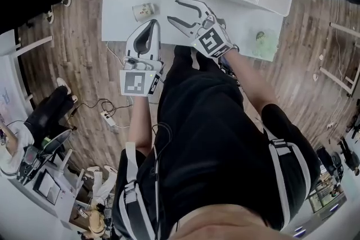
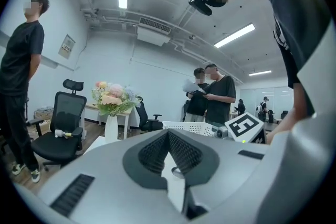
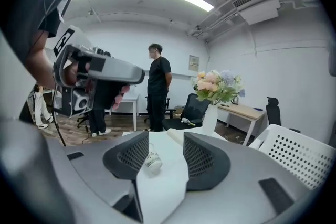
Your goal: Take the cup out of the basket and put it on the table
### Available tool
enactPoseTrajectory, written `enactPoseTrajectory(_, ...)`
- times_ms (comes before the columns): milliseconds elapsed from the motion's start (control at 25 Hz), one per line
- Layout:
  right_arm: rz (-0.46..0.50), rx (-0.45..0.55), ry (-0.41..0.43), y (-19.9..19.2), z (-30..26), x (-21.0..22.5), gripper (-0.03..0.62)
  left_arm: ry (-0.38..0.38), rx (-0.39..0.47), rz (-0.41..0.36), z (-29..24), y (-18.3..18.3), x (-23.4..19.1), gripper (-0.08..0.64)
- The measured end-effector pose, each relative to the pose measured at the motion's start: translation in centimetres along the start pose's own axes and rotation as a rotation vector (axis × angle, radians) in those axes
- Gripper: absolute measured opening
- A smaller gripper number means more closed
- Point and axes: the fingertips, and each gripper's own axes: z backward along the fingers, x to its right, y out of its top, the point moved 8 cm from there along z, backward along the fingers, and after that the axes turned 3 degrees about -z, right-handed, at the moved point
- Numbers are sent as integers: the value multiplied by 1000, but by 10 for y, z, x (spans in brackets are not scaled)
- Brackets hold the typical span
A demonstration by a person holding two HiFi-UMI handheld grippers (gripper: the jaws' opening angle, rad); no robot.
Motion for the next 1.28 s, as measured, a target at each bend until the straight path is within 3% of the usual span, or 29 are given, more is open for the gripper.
enactPoseTrajectory(400,-109,79,-179,20,81,35,142,-136,34,-15,-50,11,29,20)
enactPoseTrajectory(800,-172,84,-349,8,148,70,126,-252,3,-46,-101,16,68,20)
enactPoseTrajectory(1280,-142,-39,-409,-17,201,106,123,-328,-41,-57,-136,16,114,20)
